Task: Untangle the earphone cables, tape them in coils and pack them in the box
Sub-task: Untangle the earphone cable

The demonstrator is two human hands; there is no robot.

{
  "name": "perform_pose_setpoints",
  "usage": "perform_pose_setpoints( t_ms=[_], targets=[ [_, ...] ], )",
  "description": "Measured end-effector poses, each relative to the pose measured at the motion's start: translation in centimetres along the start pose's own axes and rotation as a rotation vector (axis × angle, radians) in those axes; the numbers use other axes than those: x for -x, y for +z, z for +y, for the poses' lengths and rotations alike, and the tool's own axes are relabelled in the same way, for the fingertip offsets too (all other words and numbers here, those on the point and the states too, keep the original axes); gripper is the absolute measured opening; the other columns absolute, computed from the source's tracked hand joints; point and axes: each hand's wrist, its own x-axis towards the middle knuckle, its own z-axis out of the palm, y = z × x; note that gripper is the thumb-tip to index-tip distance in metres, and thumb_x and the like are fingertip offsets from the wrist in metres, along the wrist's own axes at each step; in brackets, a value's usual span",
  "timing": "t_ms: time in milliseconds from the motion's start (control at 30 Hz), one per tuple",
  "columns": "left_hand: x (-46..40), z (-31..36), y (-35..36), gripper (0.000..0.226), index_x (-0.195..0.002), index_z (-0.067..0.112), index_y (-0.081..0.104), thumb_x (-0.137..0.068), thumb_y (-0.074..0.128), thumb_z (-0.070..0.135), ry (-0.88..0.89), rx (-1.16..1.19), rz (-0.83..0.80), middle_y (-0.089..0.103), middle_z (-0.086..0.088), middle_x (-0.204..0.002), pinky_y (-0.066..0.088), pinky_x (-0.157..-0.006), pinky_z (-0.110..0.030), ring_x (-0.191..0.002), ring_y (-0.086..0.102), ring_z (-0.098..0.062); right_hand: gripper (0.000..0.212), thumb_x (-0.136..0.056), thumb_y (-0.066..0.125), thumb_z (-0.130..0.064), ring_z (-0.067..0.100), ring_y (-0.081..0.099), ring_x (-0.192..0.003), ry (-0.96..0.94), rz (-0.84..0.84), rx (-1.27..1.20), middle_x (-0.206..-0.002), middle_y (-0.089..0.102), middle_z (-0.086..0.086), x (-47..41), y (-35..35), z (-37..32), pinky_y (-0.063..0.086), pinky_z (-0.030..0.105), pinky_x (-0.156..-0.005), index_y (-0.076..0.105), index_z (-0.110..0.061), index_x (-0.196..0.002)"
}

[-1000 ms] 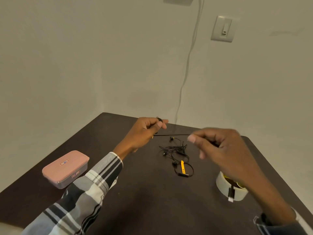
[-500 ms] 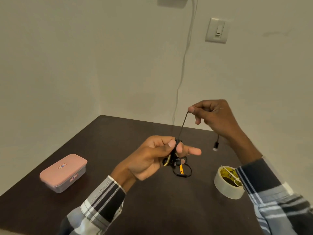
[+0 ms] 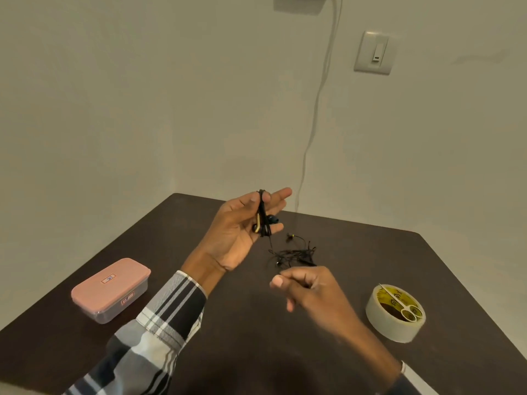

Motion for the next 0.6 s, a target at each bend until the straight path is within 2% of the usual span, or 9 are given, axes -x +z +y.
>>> perform_pose_setpoints(
  t_ms=[67,133,300,367,400,433,467,533,600],
  targets=[
    [-0.3,-0.8,-0.7,0.033,-0.085,0.016,0.07,-0.101,0.041,0.018,-0.02,-0.063,0.07,0.063,-0.012,-0.132,0.046,-0.103,-0.05,-0.129,0.055,-0.024,0.024,-0.098,0.061,-0.033,0.012,0.057,-0.056,-0.046,0.014,0.126,-0.06,0.067,0.0,0.6,-0.2,-0.6,0.048,0.031,-0.066,0.075,-0.021,-0.083],
    [-0.3,-1.6,-1.2,0.029,-0.09,0.012,0.068,-0.102,0.042,0.018,-0.044,-0.174,0.089,0.065,-0.009,-0.13,0.046,-0.103,-0.046,-0.127,0.057,-0.018,0.025,-0.1,0.056,-0.037,0.006,0.059,-0.057,-0.097,0.017,0.314,-0.064,0.067,-0.008,1.1,-0.9,-1.4,0.048,0.03,-0.064,0.068,-0.027,-0.08],
    [0.4,-2.9,-0.8,0.027,-0.092,0.011,0.068,-0.103,0.045,0.019,-0.114,-0.633,-0.011,0.068,0.001,-0.124,0.046,-0.094,-0.019,-0.119,0.06,-0.004,0.03,-0.102,0.047,-0.041,0.009,0.06,-0.07,-0.224,0.022,0.799,-0.071,0.064,-0.014,1.4,-3.1,-4.3,0.046,0.031,-0.062,0.054,-0.029,-0.076],
    [0.8,-3.2,-0.2,0.03,-0.085,0.01,0.067,-0.104,0.045,0.017,-0.151,-0.669,-0.093,0.073,0.005,-0.098,0.046,-0.079,-0.015,-0.093,0.067,-0.002,0.027,-0.101,0.049,-0.04,0.01,0.059,-0.076,-0.278,0.06,0.872,-0.076,0.062,-0.013,0.9,-4.0,-5.5,0.046,0.032,-0.064,0.058,-0.031,-0.078],
    [0.9,-3.3,0.1,0.033,-0.08,0.009,0.065,-0.104,0.045,0.017,-0.157,-0.704,-0.131,0.068,0.004,-0.08,0.043,-0.071,-0.02,-0.075,0.062,-0.006,0.024,-0.101,0.05,-0.039,0.012,0.059,-0.08,-0.305,0.079,0.89,-0.078,0.06,-0.013,0.6,-4.4,-6.0,0.048,0.034,-0.065,0.064,-0.032,-0.082],
    [1.0,-3.4,0.4,0.034,-0.079,0.006,0.063,-0.104,0.044,0.017,-0.164,-0.736,-0.165,0.061,-0.003,-0.07,0.039,-0.067,-0.024,-0.067,0.054,-0.011,0.022,-0.1,0.051,-0.039,0.012,0.059,-0.084,-0.325,0.09,0.896,-0.081,0.06,-0.014,0.2,-4.8,-6.3,0.05,0.036,-0.067,0.069,-0.034,-0.088],
    [1.2,-3.5,0.6,0.034,-0.081,0.003,0.062,-0.105,0.043,0.017,-0.172,-0.745,-0.2,0.06,-0.01,-0.069,0.039,-0.068,-0.023,-0.067,0.055,-0.011,0.022,-0.098,0.052,-0.039,0.01,0.058,-0.086,-0.34,0.095,0.892,-0.083,0.061,-0.015,-0.2,-5.2,-6.4,0.051,0.037,-0.068,0.072,-0.037,-0.092],
    [1.5,-3.5,1.1,0.031,-0.085,0.004,0.058,-0.106,0.038,0.015,-0.202,-0.654,-0.255,0.07,-0.011,-0.078,0.046,-0.081,-0.017,-0.089,0.068,-0.01,0.02,-0.095,0.057,-0.035,0.003,0.056,-0.085,-0.351,0.092,0.807,-0.083,0.063,-0.018,-1.4,-6.1,-5.8,0.051,0.037,-0.07,0.076,-0.039,-0.092],
    [1.6,-3.6,1.2,0.029,-0.083,0.007,0.055,-0.103,0.037,0.018,-0.243,-0.455,-0.259,0.067,-0.012,-0.075,0.049,-0.098,-0.035,-0.097,0.07,-0.023,0.015,-0.094,0.065,-0.029,0.003,0.061,-0.088,-0.338,0.066,0.572,-0.085,0.067,-0.019,-2.5,-6.7,-4.7,0.051,0.034,-0.076,0.078,-0.036,-0.091]
  ],
)
